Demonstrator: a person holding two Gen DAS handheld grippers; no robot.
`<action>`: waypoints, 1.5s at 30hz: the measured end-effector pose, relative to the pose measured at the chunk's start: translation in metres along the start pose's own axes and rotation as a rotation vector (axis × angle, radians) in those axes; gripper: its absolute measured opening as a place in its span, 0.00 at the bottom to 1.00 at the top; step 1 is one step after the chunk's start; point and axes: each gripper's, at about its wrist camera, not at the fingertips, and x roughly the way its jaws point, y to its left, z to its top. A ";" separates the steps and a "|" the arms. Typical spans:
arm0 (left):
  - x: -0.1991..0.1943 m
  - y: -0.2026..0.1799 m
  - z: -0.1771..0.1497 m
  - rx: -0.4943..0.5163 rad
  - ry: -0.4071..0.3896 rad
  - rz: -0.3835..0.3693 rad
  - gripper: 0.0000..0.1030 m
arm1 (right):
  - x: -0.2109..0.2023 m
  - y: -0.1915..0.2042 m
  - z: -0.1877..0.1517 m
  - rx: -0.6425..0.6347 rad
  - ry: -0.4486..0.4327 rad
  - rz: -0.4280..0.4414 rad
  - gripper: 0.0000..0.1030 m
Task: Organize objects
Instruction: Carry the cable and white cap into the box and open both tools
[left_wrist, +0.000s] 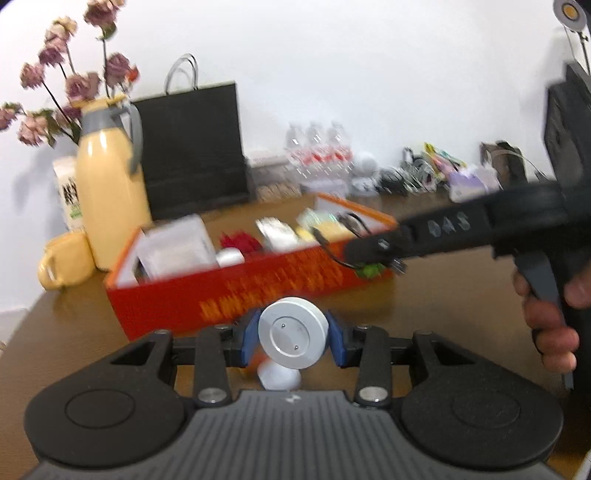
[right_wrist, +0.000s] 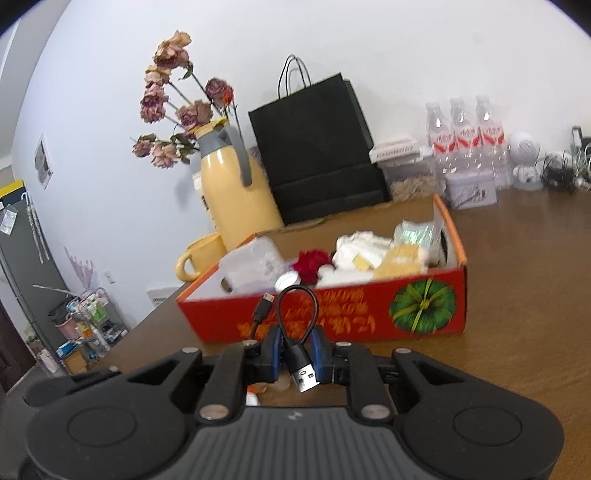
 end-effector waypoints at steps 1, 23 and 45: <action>0.002 0.003 0.007 -0.003 -0.011 0.010 0.38 | 0.001 -0.001 0.004 -0.002 -0.010 -0.005 0.15; 0.154 0.044 0.091 -0.116 -0.061 0.168 0.38 | 0.122 -0.044 0.068 -0.136 -0.048 -0.217 0.16; 0.129 0.042 0.082 -0.159 -0.168 0.193 1.00 | 0.104 -0.035 0.061 -0.185 -0.094 -0.283 1.00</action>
